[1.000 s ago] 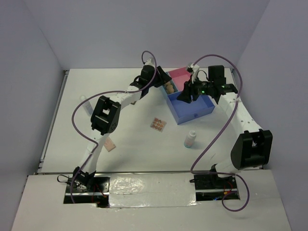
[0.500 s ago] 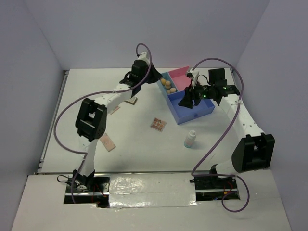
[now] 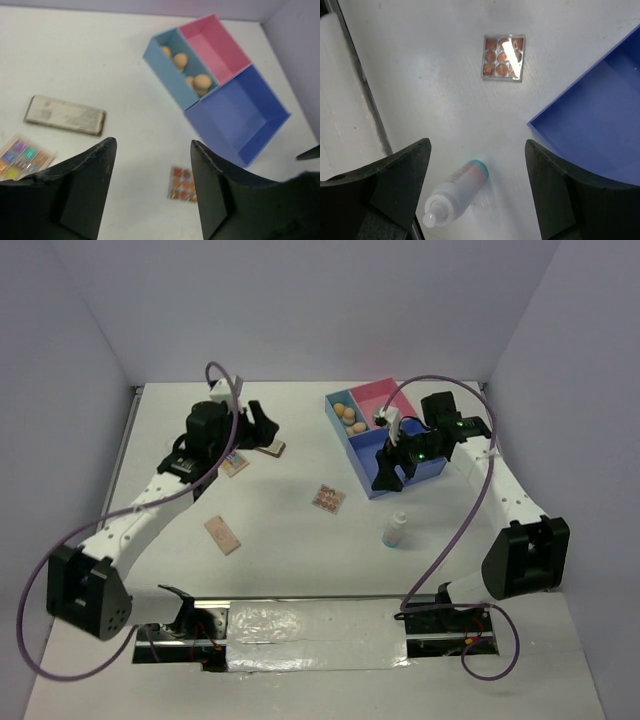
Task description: Organize the makeup
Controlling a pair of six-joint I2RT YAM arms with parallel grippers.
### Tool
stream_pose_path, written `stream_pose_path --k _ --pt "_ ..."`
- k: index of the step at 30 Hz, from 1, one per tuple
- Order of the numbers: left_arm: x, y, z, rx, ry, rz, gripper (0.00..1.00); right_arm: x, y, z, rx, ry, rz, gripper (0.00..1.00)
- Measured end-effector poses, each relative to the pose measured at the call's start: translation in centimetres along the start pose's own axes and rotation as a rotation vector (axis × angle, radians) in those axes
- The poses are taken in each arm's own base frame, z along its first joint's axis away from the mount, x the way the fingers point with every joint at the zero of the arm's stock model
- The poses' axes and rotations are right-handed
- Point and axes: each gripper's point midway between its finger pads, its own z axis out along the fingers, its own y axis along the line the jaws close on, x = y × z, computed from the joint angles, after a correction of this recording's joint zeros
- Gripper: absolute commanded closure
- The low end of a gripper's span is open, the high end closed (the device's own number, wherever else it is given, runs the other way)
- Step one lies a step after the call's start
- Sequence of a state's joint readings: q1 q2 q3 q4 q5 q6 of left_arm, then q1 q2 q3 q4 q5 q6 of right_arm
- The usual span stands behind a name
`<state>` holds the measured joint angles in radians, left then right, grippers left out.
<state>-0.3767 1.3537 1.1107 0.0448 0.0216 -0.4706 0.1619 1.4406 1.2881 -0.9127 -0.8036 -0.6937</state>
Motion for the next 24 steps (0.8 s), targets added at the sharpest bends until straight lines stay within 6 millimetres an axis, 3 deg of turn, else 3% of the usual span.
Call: stream_pose_path --k 6,10,15,18,24 --pt "4.4 3.2 -6.5 -0.069 0.018 -0.009 0.15 2.3 2.2 1.2 -0.022 0.18 -0.114 0.14" --pt "5.1 4.1 -8.9 -0.099 -0.02 -0.016 0.15 3.4 4.2 3.3 -0.011 0.338 -0.218 0.13" --pt "6.0 5.0 -10.2 -0.132 -0.022 -0.018 0.15 6.0 4.9 5.4 0.012 0.566 -0.28 0.1" --pt "6.5 5.3 -10.5 -0.145 -0.013 -0.017 0.15 7.4 4.2 5.9 0.042 0.696 -0.311 0.0" --pt "8.0 6.0 -11.1 -0.156 0.006 -0.022 0.15 9.0 3.4 6.3 0.081 0.914 -0.428 0.0"
